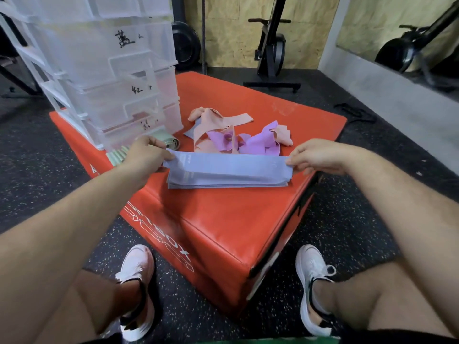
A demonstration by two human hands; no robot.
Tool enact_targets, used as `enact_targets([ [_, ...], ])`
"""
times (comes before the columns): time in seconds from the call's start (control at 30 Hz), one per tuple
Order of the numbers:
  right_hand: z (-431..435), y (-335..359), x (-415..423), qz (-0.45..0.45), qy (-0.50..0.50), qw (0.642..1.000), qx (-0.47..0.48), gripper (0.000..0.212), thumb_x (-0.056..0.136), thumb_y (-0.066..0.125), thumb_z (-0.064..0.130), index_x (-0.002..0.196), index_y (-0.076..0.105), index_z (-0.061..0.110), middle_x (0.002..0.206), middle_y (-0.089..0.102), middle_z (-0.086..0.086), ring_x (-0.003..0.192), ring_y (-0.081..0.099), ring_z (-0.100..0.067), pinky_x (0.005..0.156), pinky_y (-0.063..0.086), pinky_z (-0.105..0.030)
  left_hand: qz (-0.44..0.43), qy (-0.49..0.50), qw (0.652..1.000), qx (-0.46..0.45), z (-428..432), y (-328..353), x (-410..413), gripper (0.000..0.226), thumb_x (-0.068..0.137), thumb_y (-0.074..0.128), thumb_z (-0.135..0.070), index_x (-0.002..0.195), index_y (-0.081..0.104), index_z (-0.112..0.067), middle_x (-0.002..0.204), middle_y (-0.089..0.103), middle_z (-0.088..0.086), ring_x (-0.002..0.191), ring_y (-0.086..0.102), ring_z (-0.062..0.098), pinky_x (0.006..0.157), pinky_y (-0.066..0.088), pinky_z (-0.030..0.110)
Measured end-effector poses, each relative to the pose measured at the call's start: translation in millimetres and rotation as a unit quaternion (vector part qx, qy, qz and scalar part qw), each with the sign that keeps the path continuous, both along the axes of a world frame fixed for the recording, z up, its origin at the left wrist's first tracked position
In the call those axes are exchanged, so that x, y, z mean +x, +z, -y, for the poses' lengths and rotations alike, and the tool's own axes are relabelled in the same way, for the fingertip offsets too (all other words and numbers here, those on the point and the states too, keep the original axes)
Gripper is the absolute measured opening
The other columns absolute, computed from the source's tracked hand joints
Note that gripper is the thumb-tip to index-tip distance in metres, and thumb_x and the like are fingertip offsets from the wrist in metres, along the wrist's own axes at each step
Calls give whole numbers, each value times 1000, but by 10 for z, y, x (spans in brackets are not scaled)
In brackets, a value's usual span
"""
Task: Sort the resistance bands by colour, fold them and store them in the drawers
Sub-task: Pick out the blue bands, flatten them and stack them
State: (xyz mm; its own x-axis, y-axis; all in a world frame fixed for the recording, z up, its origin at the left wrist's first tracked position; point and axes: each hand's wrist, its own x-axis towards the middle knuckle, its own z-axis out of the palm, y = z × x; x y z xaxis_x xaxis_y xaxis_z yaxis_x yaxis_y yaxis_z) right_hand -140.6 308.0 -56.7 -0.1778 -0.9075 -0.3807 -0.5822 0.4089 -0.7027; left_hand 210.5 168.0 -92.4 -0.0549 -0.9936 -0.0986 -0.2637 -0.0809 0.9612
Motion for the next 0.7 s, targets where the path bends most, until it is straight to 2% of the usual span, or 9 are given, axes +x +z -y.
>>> enact_targets([
  [0.07,16,-60,19,32,-32,999,-6,9,97,59,8,94,64,2,64,65,3,60,58,-9,60,42,-26,32,-12,999,2,-14,-70,0,33,77,73,4,83,50,-19,77,54,7,71,56,24,72,56,42],
  [0.1,29,-92,23,19,-46,999,-17,9,96,59,7,97,65,0,65,63,0,59,56,-11,57,43,-25,44,-19,999,-2,-21,-99,6,33,77,74,4,84,50,-18,77,54,7,72,56,24,73,56,43],
  [0.2,71,-210,15,-84,-68,992,-71,12,89,66,10,100,65,8,79,67,-2,70,63,-19,64,49,-31,87,-26,996,-23,-47,-173,12,34,73,77,3,84,52,-17,79,56,7,73,56,25,66,56,41],
  [0.27,93,-287,10,-140,-69,984,-90,18,85,69,14,99,60,21,87,69,-2,78,66,-20,69,49,-33,122,-28,992,-31,-66,-220,6,33,71,80,0,82,54,-16,80,59,7,74,59,25,73,58,46],
  [0.33,106,-359,14,-184,-45,977,-96,16,84,68,14,94,59,24,85,67,-2,74,62,-21,67,47,-34,142,-34,988,-39,-85,-257,-5,32,69,82,-2,82,55,-15,78,60,8,73,59,25,75,58,49],
  [0.4,114,-416,27,-212,-26,971,-106,11,85,66,14,91,62,23,80,65,2,71,59,-21,65,47,-33,162,-42,984,-56,-103,-285,-22,28,70,80,-3,84,57,-13,77,59,8,70,58,25,69,56,42],
  [0.5,96,-485,64,-230,-16,965,-128,7,87,65,15,89,66,22,78,61,12,72,59,-18,64,46,-30,204,-47,974,-87,-128,-328,-42,24,76,76,-5,93,59,-8,73,57,5,61,53,24,54,44,27],
  [0.57,82,-542,89,-239,-9,962,-134,7,88,64,16,88,68,22,77,61,15,71,59,-15,61,44,-28,233,-48,966,-105,-145,-335,-48,23,79,75,-8,94,58,-6,72,57,4,58,51,21,50,38,27],
  [0.7,73,-584,133,-272,20,951,-147,8,88,66,17,86,73,19,74,61,16,65,55,-3,56,36,-19,353,-67,923,-142,-150,-311,-22,20,84,77,-21,82,65,-5,87,68,11,87,62,30,69,42,31],
])
